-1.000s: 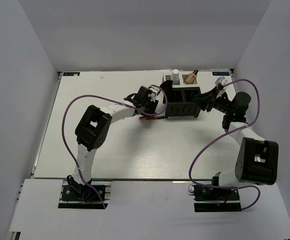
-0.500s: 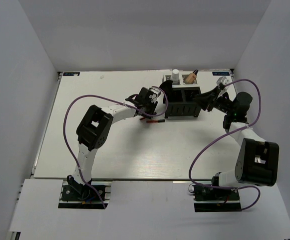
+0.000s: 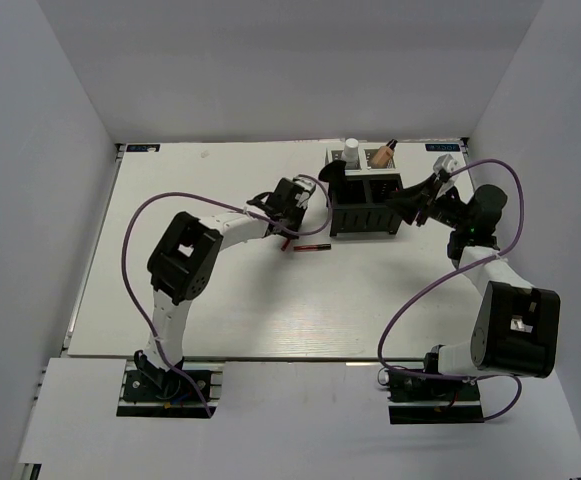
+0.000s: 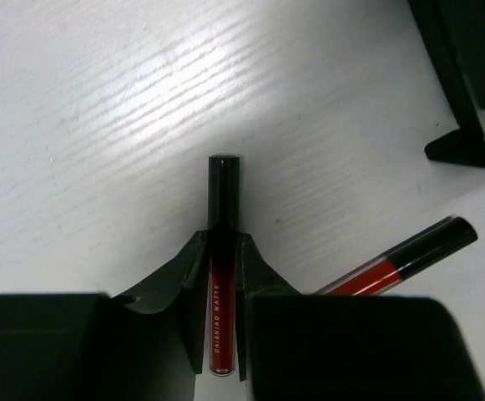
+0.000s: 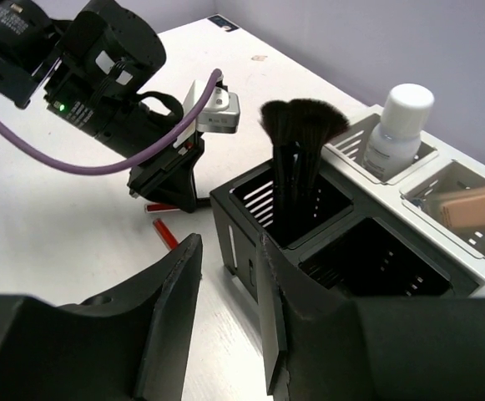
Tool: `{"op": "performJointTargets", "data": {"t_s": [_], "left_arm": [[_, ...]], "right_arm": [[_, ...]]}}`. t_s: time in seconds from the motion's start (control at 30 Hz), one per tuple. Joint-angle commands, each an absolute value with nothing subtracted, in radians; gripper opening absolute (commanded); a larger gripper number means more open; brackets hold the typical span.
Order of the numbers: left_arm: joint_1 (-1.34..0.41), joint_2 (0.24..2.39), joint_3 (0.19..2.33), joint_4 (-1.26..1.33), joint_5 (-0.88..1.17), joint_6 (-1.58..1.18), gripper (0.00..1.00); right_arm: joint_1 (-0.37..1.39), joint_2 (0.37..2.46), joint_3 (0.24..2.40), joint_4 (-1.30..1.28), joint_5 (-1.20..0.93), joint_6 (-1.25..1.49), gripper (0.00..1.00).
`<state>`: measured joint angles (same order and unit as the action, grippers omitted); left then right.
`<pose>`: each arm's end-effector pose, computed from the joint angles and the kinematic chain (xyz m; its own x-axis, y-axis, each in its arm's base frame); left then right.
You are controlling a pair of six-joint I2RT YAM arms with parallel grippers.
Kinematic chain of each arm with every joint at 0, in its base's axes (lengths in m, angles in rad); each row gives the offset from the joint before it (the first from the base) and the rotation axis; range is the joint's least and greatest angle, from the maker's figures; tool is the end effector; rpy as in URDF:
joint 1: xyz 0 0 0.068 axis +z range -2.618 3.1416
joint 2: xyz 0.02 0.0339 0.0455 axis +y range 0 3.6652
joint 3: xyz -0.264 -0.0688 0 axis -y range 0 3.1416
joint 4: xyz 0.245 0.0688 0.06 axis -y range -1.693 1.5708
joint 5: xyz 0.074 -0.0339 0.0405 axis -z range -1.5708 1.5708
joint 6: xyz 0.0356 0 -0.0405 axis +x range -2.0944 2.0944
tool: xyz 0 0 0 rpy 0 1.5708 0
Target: Organize the makeup
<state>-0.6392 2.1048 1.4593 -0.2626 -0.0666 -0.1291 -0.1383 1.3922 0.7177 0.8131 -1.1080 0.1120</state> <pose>0.3654 -0.2687 0.1549 -0.6998 0.3601 -0.6169 0.4762 0.8789 -0.0272 0.2926 -0.0086 0.2796 0.0448 0.0441 -0.9980 -0.8264 0.5630 -0.0122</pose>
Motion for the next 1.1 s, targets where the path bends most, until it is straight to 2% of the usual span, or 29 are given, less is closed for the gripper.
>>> {"op": "performJointTargets", "data": {"t_s": [0.0,0.07,0.1,0.13,0.17,0.2,0.3,0.37,0.43,0.6,0.7,0.73,0.77,0.83,1.07], "left_arm": [[-0.635,1.987,1.416,-0.259,-0.081,-0.163,0.00],[-0.635,1.942,1.404,-0.246,-0.081,-0.179,0.00],[-0.635,1.889,1.399,-0.221,-0.077,-0.186,0.00],[-0.635,1.863,1.394,-0.210,-0.062,-0.192,0.00],[-0.635,1.835,1.400,-0.193,-0.046,-0.211,0.00],[-0.635,1.789,1.407,-0.181,-0.005,-0.219,0.00],[-0.644,1.732,1.455,-0.123,0.078,-0.241,0.00],[-0.644,1.729,1.486,-0.063,0.142,-0.271,0.00],[-0.644,1.752,1.528,-0.011,0.199,-0.316,0.00],[-0.653,1.848,1.607,0.254,0.339,-0.386,0.00],[-0.676,1.937,1.664,0.360,0.350,-0.413,0.00],[-0.690,1.984,1.708,0.400,0.354,-0.413,0.00],[-0.704,2.009,1.729,0.419,0.359,-0.411,0.00],[-0.716,2.058,1.788,0.478,0.365,-0.419,0.00],[-0.756,2.243,1.914,0.593,0.336,-0.446,0.00]], "right_arm": [[-0.144,1.351,0.696,0.809,-1.172,0.074,0.39],[-0.143,1.344,0.706,0.763,-1.205,0.022,0.40],[-0.140,1.344,0.716,0.641,-1.269,-0.036,0.40],[-0.137,1.345,0.763,0.526,-1.305,-0.214,0.42],[-0.133,1.347,0.800,0.361,-1.330,-0.361,0.42],[-0.121,1.367,0.889,-0.060,-1.344,-0.725,0.43],[-0.106,1.423,0.991,-0.679,-1.316,-1.194,0.42],[-0.110,1.489,1.044,-0.863,-1.316,-1.447,0.42],[-0.117,1.523,1.064,-1.016,-1.315,-1.572,0.42],[-0.132,1.442,1.011,-0.961,-1.306,-1.510,0.33],[-0.133,1.324,0.915,-0.668,-1.211,-1.216,0.24],[-0.135,1.290,0.878,-0.459,-1.174,-1.122,0.19],[-0.137,1.257,0.806,-0.365,-1.085,-0.962,0.17],[-0.136,1.189,0.756,-0.220,-1.014,-0.878,0.11],[-0.137,1.174,0.750,-0.242,-1.008,-0.813,0.08]]}}
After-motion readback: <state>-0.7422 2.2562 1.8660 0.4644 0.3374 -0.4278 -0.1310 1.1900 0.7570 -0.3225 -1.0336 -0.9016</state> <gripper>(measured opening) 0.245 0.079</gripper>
